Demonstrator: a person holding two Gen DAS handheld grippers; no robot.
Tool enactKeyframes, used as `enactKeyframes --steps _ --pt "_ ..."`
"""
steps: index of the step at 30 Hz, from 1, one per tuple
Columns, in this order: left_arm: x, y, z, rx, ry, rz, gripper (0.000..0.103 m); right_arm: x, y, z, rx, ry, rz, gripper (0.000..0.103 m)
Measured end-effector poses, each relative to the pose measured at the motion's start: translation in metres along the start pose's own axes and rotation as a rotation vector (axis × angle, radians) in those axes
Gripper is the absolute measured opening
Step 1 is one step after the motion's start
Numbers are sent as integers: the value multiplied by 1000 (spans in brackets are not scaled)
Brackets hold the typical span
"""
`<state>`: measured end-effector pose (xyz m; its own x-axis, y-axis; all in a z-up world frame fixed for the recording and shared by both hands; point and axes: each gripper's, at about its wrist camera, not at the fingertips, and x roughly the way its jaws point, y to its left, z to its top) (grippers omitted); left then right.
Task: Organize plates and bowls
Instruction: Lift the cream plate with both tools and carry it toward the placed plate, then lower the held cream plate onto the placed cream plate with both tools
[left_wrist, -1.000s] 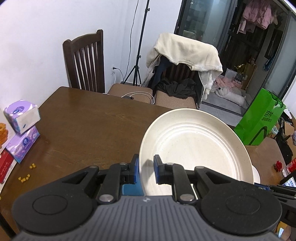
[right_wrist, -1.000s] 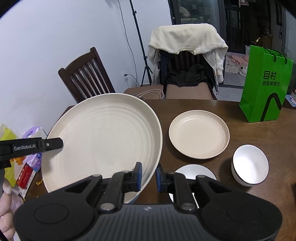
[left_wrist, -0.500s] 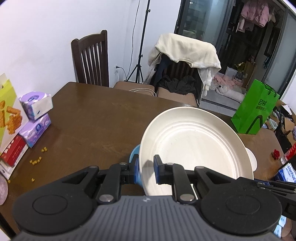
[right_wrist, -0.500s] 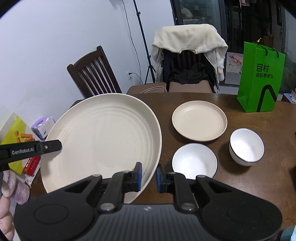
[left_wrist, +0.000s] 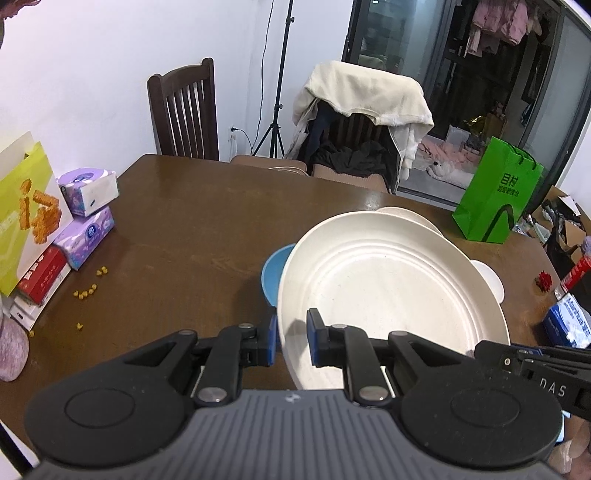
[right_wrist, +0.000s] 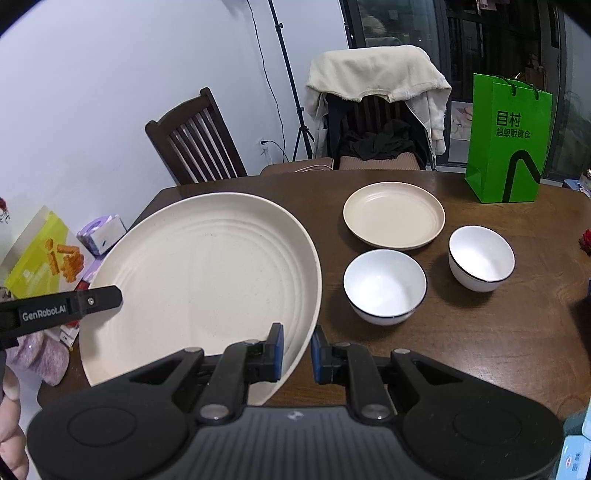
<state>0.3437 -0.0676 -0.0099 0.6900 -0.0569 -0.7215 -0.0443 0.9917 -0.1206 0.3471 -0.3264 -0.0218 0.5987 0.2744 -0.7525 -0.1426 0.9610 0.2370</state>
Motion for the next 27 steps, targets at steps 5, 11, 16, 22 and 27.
enactKeyframes --steps 5,11,16,22,27 --pt "-7 -2 -13 17 3 -7 17 -11 -1 -15 -4 -6 -9 15" --pt "-14 0 -26 20 15 -32 17 -19 0 -27 -5 3 -15 15" --pt "-19 6 -39 39 19 -49 17 -27 6 -41 -31 -27 -37 15" --pt "-23 17 -53 52 42 -85 17 -34 16 -59 -49 -46 -57 15" --pt "-26 22 -63 85 46 -111 17 -40 19 -75 -42 -63 -61 15"
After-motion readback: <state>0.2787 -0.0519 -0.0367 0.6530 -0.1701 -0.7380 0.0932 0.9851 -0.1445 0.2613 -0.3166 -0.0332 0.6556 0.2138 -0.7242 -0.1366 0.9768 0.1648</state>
